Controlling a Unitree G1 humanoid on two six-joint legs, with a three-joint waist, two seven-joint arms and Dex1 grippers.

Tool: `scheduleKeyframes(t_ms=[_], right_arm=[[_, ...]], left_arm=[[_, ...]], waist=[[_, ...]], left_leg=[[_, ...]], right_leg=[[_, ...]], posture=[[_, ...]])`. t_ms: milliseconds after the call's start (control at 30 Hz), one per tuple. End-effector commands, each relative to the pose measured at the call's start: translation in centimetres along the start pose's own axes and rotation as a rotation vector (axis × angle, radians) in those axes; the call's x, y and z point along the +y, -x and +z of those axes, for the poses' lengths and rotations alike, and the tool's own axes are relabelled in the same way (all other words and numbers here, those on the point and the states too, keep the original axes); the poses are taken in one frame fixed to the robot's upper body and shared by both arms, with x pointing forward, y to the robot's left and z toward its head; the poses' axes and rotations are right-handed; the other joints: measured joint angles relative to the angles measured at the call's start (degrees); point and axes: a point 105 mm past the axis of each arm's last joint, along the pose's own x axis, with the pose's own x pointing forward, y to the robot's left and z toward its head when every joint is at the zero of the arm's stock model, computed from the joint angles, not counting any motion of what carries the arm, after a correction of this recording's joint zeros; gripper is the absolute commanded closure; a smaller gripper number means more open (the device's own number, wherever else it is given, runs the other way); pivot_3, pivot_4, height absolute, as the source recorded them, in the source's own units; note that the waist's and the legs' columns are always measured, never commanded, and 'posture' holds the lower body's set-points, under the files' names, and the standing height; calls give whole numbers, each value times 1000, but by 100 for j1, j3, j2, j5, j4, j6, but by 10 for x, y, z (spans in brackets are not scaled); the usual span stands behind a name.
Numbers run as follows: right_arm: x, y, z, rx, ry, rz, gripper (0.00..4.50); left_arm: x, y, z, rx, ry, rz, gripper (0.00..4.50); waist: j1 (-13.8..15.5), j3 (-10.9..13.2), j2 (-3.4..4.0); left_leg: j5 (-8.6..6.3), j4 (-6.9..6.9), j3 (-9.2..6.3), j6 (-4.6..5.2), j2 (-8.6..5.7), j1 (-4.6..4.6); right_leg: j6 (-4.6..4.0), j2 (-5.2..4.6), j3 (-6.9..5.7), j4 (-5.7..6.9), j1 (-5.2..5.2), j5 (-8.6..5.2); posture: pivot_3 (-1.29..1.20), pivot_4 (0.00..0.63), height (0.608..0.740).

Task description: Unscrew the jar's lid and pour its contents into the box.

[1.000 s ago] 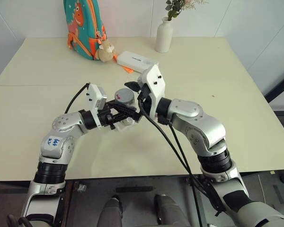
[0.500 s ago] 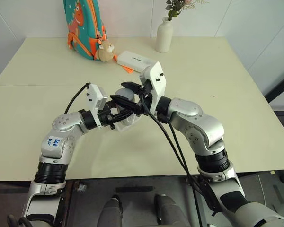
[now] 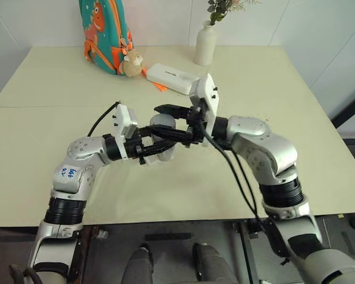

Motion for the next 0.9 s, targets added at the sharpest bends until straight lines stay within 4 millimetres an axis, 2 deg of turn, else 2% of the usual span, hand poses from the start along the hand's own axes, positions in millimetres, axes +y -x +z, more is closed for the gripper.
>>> scheduleKeyframes(t_ms=[33,233,533,700,733,900], right_arm=[[0,12,6,9,5,103,1938],[-9,15,13,1,25,130,1938],[-6,13,15,-49,10,119,1938],[-9,14,19,-79,4,98,219],[-10,14,22,-88,12,89,35],[-18,16,40,-148,64,42,35]], left_arm=[[-5,16,29,-77,-52,-121,2564],[-4,21,30,-40,-49,-176,2564],[-4,20,29,-30,-67,-163,2564],[-3,20,30,-29,-72,-157,2564],[-4,20,29,-27,-71,-157,2564],[-5,22,27,-15,-68,-152,2564]], waist=[[-10,1,2],[-11,1,2],[6,2,3],[8,2,3],[10,2,3],[6,3,5]], left_leg=[[0,-1,0,0,0,0],[0,-2,0,0,3,0],[-1,2,-2,-1,4,-3],[0,7,-3,-1,3,-4],[0,6,-3,-1,3,-3],[-1,4,-3,-1,4,-4]], right_leg=[[0,0,-1,0,0,0],[2,1,-2,-1,-1,-2],[3,1,-3,2,-3,-2],[3,1,-3,4,-2,-2],[3,1,-3,4,-2,-2],[3,2,-3,4,-3,-2]], posture=[[0,150,740],[0,150,740],[0,150,740],[0,150,740],[0,150,740],[0,150,740]])
